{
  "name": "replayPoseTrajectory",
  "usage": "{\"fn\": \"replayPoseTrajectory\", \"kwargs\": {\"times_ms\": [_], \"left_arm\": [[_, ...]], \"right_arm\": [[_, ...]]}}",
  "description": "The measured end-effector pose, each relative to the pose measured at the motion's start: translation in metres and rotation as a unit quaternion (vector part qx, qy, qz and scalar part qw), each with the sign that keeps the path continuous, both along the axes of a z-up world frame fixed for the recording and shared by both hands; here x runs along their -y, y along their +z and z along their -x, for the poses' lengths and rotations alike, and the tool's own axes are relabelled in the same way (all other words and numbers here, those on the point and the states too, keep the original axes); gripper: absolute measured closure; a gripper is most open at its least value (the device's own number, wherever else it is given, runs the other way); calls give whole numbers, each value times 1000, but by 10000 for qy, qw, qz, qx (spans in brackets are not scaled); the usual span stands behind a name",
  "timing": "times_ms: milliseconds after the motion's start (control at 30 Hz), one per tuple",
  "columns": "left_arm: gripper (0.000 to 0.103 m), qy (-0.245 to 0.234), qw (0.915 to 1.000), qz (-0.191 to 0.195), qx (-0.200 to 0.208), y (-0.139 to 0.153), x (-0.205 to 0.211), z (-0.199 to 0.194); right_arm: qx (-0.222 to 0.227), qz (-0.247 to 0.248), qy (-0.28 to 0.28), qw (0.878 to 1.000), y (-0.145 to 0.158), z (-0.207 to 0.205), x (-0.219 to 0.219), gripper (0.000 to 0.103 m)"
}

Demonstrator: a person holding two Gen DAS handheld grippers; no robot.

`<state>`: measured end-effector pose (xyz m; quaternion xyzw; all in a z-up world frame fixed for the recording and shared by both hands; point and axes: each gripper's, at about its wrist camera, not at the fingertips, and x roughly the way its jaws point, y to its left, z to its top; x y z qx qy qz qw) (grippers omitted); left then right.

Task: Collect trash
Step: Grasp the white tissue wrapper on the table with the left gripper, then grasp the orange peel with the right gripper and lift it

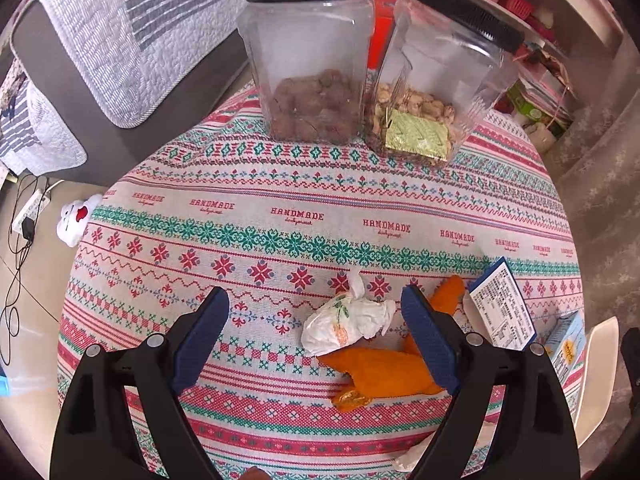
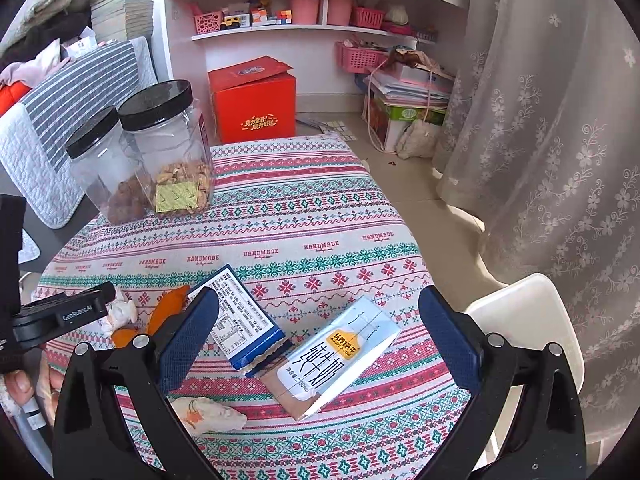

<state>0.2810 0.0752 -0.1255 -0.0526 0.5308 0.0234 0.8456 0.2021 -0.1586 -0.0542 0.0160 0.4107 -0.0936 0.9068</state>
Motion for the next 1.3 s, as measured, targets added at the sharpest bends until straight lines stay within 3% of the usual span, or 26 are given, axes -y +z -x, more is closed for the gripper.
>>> {"fn": "replayPoseTrajectory", "kwargs": {"times_ms": [133, 233, 267, 300, 400, 533, 633, 733, 833, 933, 1000, 1100, 1300], "left_arm": [[20, -238, 9996, -23, -136, -18, 5, -6], [33, -465, 9984, -170, -289, -30, 12, -8], [46, -506, 9981, -144, -311, -33, 12, -7], [65, -545, 9978, -94, -353, -35, 11, -7], [68, -480, 9983, -7, -341, -28, 4, 0], [68, -44, 9996, 286, 0, 11, -21, 19], [68, 447, 9957, 664, 457, 60, -50, 45], [68, 844, 9869, 1017, 930, 108, -77, 83], [68, 948, 9788, 1227, 1341, 139, -90, 114], [68, 1105, 9717, 1467, 1488, 143, -105, 128], [68, 1130, 9720, 1516, 1397, 139, -112, 127], [68, 1164, 9726, 1581, 1248, 134, -117, 125], [67, 1133, 9708, 1732, 1212, 135, -118, 126]], "right_arm": [[-145, -118, 36, 9998, -5, -4, 1, 7], [-272, -240, 114, 9993, -10, -6, 3, 7], [-317, -302, 155, 9989, -11, -7, 3, 7], [-366, -365, 201, 9985, -12, -8, 3, 7], [-502, -498, 527, 9961, -14, -9, -4, 7], [-534, -361, 1417, 9878, -12, -8, -29, 7], [-389, -11, 2454, 9686, -5, -2, -59, 7], [-250, 572, 3568, 9321, -7, 6, -97, 7], [-588, 958, 4378, 8920, -25, 1, -135, 10], [-1037, 1214, 4834, 8607, -46, -6, -163, 18], [-1301, 1314, 4928, 8503, -58, -15, -172, 21], [-1561, 1271, 4962, 8445, -73, -26, -180, 28], [-2007, 1373, 5054, 8279, -94, -37, -195, 57]]}}
